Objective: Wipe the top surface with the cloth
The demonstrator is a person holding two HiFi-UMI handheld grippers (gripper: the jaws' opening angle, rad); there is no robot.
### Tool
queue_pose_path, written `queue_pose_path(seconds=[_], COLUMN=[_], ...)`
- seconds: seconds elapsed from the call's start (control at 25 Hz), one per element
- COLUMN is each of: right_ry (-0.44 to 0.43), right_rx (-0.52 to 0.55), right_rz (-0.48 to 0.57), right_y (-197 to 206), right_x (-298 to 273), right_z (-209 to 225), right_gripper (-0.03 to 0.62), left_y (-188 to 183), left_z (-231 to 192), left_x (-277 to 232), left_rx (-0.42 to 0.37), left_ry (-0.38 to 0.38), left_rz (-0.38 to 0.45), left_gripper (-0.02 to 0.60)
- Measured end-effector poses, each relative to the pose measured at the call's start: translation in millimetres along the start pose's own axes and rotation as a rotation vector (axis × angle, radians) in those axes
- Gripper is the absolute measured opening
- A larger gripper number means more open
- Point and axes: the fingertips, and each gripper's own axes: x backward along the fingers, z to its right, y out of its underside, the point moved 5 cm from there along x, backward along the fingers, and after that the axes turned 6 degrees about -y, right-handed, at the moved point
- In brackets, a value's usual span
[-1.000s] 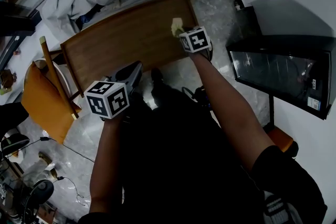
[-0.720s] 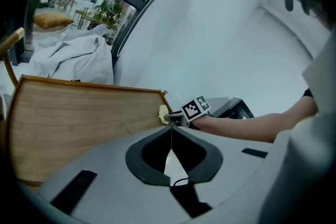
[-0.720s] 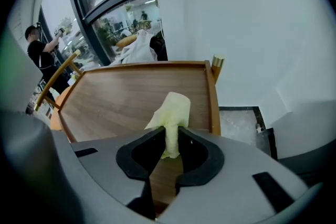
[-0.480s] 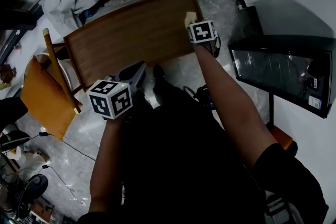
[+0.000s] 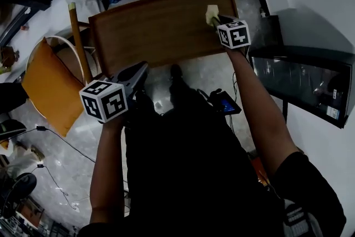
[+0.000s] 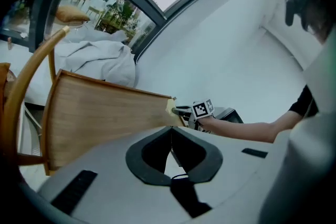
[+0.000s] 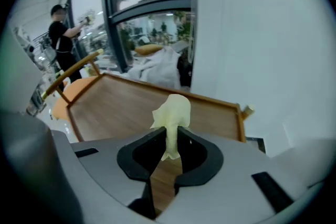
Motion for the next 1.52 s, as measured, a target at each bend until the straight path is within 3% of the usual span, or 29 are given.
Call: queue_pose_path(seconds=[0.08,0.2,0.36,0.52,0.72,0.92,1.08,1.28,1.52], right_ry=[-0.105,-0.263,-0.413,-0.51,-0.567,-0.514,-0.52,-0.511,-0.474], right_rx=[0.037,-0.021,-0.017,0.015,0.06,0.096,0.159,0.18,0.182], right_rz=[0.061,0.12,0.108,0.058,-0.029,-0.11,-0.126,-0.133,-0.134], right_y=[-24.3,-52.1,-75.7,-82.2,-73.6,-65.7,-64.2,-58.9,-41.2], right_x=[-7.3,-28.2,-63.0,-93.2,-128.8,-157.5,-161.8,-155.3,-144.7], right_z=[-59.3,-147.9,-254.3,-332.3,-401.2,-420.3,-420.5,-402.4,-347.3], right_gripper=[0.072,0.074,0.072,0.072,0.074,0.072,0.074,0.074,0.074], left_y=[-4.3,-8.7,-2.4,8.6,20.1,27.9,31.8,26.0,18.6], left_z=[-18.4,-42.0,-69.2,-91.6,-115.0,-124.4,-125.0,-117.2,-104.0], left_x=[27.0,63.8,97.6,119.5,140.8,142.1,137.7,125.8,105.1], left_rx=[0.004,0.016,0.01,-0.014,-0.021,0.0,0.014,0.02,0.045], left_ry=[0.006,0.007,-0.022,-0.068,-0.106,-0.091,-0.091,-0.114,-0.167], left_rz=[0.001,0.02,0.014,-0.004,-0.022,-0.032,-0.033,-0.027,-0.004], left_gripper=[0.012,0.011,0.011,0.011,0.012,0.012,0.012,0.012,0.011])
